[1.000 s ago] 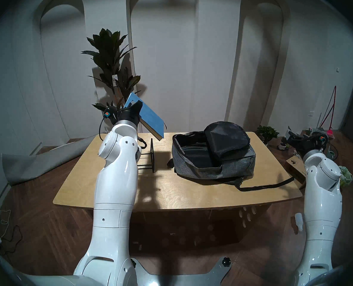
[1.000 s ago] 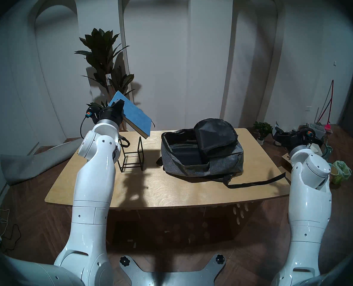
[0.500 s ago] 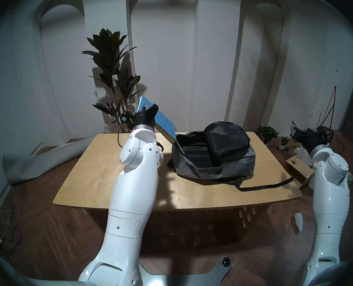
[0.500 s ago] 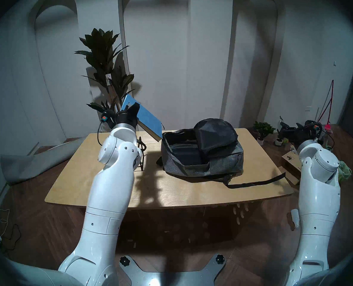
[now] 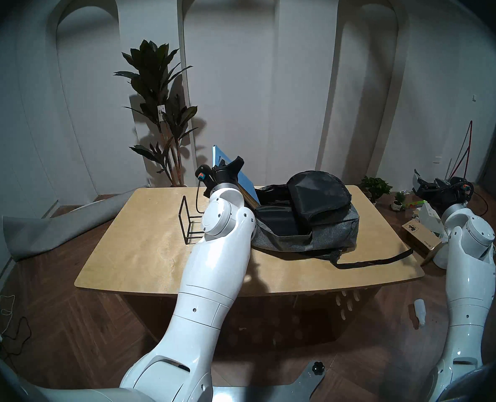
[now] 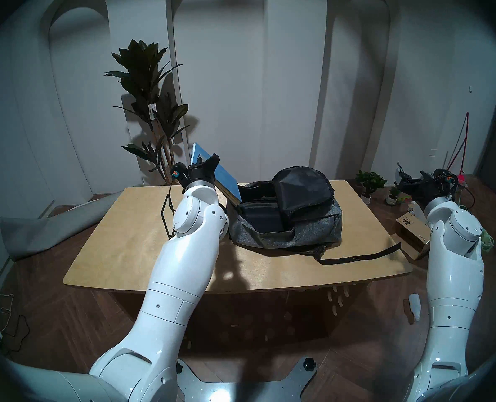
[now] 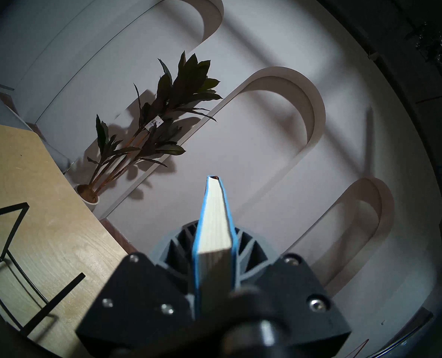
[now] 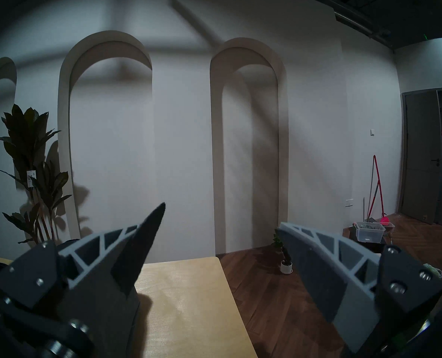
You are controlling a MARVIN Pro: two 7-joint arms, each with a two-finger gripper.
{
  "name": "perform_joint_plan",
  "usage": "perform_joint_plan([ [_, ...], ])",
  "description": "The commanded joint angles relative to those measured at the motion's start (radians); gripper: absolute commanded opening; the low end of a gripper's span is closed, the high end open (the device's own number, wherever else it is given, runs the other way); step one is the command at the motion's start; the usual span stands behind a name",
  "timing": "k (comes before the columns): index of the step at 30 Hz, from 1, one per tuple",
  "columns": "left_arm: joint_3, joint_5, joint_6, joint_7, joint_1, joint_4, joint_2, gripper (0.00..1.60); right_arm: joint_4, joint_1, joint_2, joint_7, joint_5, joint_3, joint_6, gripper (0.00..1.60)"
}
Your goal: Put the book into the bag and close the bag
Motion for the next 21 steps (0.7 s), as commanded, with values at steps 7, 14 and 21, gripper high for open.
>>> perform_joint_plan([
  [7,0.051,0.020,-0.108,-0.013,-0.092,0.106,-0.049,0.00,0.032,0.046,0.037,0.031,-0.019,-0.008,-0.057,1.60],
  [14,0.050,0.002,-0.137,-0.023,-0.108,0.157,-0.066,0.00,0.037,0.048,0.042,0.039,-0.034,-0.001,-0.073,1.60],
  [21,0.082,-0.026,-0.166,-0.026,-0.118,0.195,-0.073,0.00,0.038,0.045,0.044,0.048,-0.041,0.009,-0.078,1.60],
])
